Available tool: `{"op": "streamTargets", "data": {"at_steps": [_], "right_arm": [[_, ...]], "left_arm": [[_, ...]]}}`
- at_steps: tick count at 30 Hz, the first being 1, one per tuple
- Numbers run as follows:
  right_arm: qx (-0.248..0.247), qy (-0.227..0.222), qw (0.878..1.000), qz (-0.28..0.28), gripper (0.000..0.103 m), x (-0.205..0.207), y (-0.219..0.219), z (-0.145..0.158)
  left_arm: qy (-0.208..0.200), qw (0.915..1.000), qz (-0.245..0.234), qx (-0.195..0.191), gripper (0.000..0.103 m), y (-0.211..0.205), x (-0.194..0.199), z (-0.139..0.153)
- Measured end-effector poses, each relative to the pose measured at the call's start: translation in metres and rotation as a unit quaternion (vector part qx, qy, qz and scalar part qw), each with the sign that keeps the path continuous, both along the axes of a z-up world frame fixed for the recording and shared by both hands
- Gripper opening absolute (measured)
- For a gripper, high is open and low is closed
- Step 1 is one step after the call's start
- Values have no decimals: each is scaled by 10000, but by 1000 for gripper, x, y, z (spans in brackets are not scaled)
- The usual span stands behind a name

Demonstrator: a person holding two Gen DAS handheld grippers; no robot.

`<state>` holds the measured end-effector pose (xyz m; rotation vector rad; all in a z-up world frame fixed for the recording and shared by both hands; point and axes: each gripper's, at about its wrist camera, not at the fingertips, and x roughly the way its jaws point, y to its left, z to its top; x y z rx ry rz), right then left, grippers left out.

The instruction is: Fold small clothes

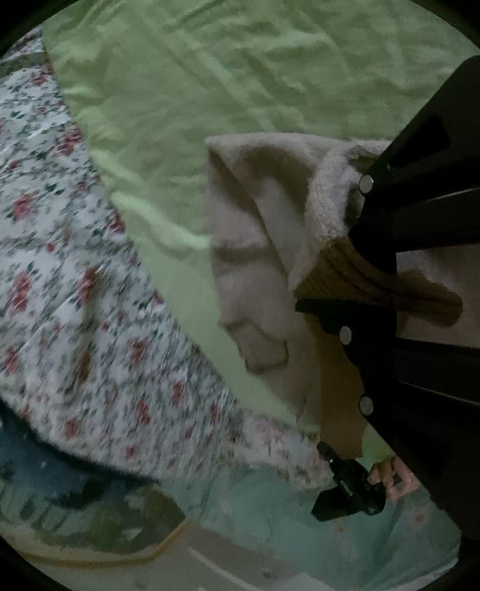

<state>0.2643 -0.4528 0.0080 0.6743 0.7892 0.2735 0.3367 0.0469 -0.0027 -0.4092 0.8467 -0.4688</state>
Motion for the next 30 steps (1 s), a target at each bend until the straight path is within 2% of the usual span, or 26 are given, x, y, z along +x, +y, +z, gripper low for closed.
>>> {"op": "streamTargets", "data": {"at_steps": [3,5,7,9,10,13,14,17,19,20,21,24,26,27,29,30], "right_arm": [[40,347,9994,-50,8,11,-2,-19],[142,338,9993,-90,10,6,-4,-19],[101,118,9996,-241,26,-14,-5,-4],[-104,-170,9989,-436,58,-35,-2,13],[-130,-385,9979,-507,61,-50,2,21],[-63,-674,9975,-182,61,-77,27,31],[-128,-661,9974,259,61,-80,48,30],[-862,-224,9896,1125,61,-70,96,21],[-1609,59,9747,1549,61,-56,117,12],[-1875,148,9692,1588,61,-50,119,9],[-2227,256,9628,1506,60,-37,114,7],[-2607,434,9585,1070,59,-7,90,8],[-2805,506,9577,405,59,16,61,15],[-2759,496,9597,195,59,20,51,19],[-2279,385,9726,-251,59,23,25,30],[-2102,350,9761,-429,59,20,15,33]], "left_arm": [[300,9995,-39,-7,8,1,5,-19],[323,9992,-105,-219,14,4,-6,-19],[244,9987,-248,-364,32,4,-31,-16],[188,9980,-474,-363,46,-6,-60,-15],[190,9973,-583,-396,47,-12,-71,-16],[273,9931,-1049,-449,47,-39,-96,-23],[351,9913,-1213,-379,47,-54,-97,-28],[353,9903,-1334,171,46,-83,-88,-32],[386,9898,-1328,349,43,-87,-71,-34],[365,9901,-1268,476,41,-86,-57,-32],[313,9907,-1171,614,41,-84,-45,-29],[167,9908,-693,1147,41,-76,-3,-18],[85,9900,-331,1366,47,-68,19,-11],[64,9905,-164,1361,50,-62,29,-6],[80,9942,25,1069,55,-46,35,3],[46,9953,165,951,62,-38,31,7]]}}
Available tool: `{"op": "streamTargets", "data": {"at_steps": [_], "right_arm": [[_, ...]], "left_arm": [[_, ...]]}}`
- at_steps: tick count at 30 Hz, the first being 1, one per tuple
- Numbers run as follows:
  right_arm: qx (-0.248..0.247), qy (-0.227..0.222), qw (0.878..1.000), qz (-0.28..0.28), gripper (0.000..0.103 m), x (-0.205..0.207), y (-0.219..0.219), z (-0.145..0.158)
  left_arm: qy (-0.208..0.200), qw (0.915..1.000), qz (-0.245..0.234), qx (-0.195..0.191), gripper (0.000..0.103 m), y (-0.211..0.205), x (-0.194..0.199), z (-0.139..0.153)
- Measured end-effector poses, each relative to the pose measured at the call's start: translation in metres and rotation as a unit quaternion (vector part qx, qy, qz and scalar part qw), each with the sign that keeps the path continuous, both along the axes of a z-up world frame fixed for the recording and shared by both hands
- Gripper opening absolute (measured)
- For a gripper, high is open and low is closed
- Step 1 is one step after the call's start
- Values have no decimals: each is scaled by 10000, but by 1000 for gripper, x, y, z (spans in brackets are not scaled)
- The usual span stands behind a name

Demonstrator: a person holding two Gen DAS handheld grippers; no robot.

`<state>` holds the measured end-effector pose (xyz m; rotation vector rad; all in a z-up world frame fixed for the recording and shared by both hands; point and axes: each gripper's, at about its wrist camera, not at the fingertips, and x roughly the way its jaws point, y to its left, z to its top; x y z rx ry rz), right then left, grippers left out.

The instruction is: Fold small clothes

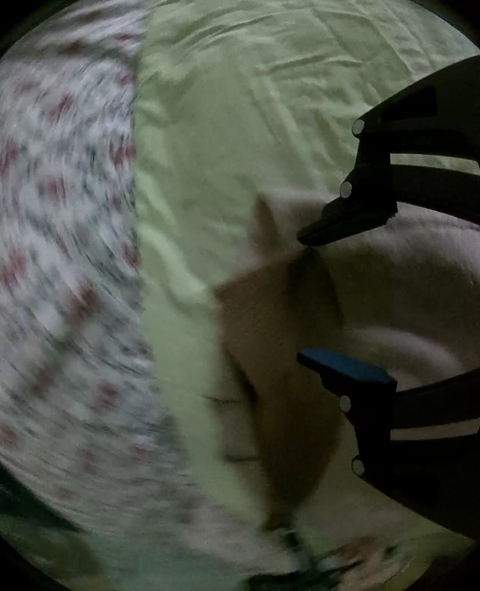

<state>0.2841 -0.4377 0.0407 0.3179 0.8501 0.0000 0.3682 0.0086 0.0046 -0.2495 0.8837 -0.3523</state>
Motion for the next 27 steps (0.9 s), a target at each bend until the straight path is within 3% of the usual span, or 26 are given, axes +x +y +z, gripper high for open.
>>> {"op": "streamTargets", "data": {"at_steps": [1,5,12,18,27], "right_arm": [[120,-86,9998,-144,59,-6,-6,4],[286,-203,9992,-206,61,-36,-2,6],[841,-200,9963,8,61,-103,41,-12],[1141,-104,9933,148,61,-146,67,-25],[1426,-26,9898,61,64,-181,73,-32]], "left_arm": [[-109,9999,118,-57,68,7,-9,4],[-233,9993,240,-182,69,28,-49,8],[114,9958,173,-891,70,51,-158,-12],[516,9923,36,-1123,70,42,-223,-33],[803,9878,254,-1310,76,36,-243,-58]]}}
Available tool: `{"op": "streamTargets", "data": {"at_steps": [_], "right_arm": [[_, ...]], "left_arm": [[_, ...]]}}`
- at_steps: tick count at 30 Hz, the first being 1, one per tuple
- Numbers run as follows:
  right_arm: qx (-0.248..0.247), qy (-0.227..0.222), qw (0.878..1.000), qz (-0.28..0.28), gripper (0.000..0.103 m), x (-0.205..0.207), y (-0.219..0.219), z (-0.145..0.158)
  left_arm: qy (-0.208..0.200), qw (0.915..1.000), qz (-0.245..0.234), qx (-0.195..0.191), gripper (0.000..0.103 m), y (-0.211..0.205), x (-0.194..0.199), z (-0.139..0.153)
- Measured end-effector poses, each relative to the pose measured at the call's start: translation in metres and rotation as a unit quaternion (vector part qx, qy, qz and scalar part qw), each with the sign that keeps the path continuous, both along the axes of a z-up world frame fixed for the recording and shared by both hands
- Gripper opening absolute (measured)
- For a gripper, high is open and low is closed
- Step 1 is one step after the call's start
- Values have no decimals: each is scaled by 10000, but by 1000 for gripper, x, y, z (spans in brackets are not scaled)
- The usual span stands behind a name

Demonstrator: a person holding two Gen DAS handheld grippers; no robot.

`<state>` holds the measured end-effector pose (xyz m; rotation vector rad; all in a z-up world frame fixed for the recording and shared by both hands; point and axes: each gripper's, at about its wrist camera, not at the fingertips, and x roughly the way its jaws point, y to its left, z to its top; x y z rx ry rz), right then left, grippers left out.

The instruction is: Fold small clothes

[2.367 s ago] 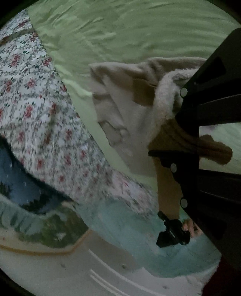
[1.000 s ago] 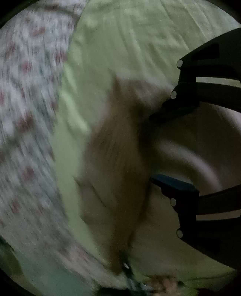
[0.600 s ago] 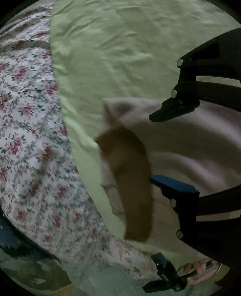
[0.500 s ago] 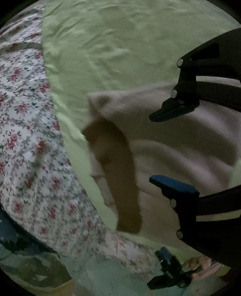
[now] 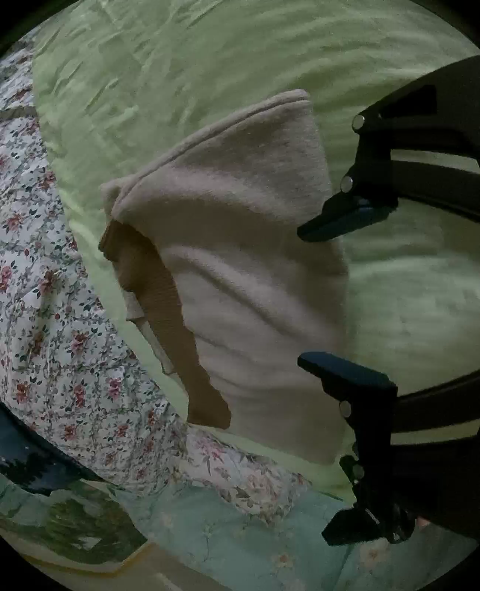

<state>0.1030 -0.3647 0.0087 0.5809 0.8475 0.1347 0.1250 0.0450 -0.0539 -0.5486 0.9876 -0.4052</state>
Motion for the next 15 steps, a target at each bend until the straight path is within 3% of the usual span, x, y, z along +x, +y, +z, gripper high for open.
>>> {"op": "streamTargets", "data": {"at_steps": [4,15], "right_arm": [[80,48,9999,-40,65,-6,0,-2],[136,61,9999,73,66,-1,7,-3]], "left_arm": [[-50,9998,176,-5,80,4,6,-2],[-182,9927,1191,-11,79,25,69,-7]]}}
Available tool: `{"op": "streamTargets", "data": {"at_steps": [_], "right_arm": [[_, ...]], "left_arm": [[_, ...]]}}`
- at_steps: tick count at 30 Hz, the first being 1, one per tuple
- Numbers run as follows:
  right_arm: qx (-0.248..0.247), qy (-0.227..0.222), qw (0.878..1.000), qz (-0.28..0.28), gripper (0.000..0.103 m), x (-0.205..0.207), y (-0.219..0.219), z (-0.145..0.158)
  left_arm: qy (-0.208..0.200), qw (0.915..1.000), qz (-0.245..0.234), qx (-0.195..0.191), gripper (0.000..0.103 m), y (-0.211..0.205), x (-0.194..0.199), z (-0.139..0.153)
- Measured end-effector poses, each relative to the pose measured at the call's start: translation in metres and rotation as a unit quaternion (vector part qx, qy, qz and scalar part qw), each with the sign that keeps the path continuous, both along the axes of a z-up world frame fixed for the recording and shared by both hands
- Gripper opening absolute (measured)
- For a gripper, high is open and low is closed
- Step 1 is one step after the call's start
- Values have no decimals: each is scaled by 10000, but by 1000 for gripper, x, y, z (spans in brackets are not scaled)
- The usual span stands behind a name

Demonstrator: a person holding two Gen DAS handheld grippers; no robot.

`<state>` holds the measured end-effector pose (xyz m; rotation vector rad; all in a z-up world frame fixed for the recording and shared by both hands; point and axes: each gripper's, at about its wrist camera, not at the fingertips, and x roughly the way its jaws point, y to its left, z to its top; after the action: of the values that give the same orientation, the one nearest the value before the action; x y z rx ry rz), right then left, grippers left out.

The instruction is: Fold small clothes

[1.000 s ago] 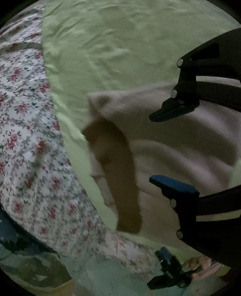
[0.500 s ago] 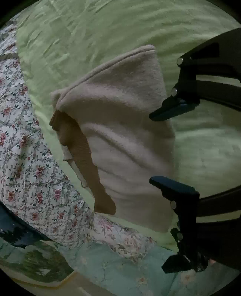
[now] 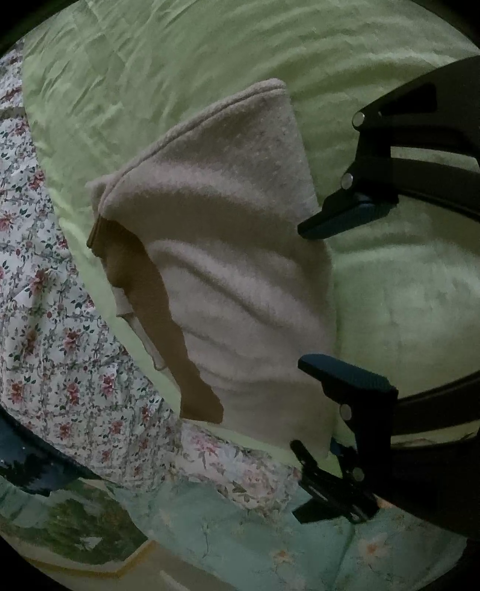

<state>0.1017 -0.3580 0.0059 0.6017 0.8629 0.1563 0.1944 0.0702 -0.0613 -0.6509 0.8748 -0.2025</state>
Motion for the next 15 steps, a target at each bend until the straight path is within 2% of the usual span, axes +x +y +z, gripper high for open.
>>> {"op": "streamTargets", "data": {"at_steps": [2,4,5,7,11,15], "right_arm": [[34,-31,10000,21,66,3,0,1],[48,-53,10000,44,66,8,0,1],[51,-54,10000,51,66,10,0,1],[74,-58,9999,67,66,14,0,0],[186,-144,9997,120,66,22,-6,4],[400,-228,9987,235,66,39,-18,15]], "left_arm": [[-44,9998,22,187,69,-6,8,3],[-92,9994,-93,322,22,-13,14,6],[-93,9992,-171,346,16,-16,16,7],[-243,9982,-191,508,8,-21,13,17],[-792,9928,-590,685,8,-44,0,52],[-1392,9776,-1375,780,8,-95,-15,88]]}}
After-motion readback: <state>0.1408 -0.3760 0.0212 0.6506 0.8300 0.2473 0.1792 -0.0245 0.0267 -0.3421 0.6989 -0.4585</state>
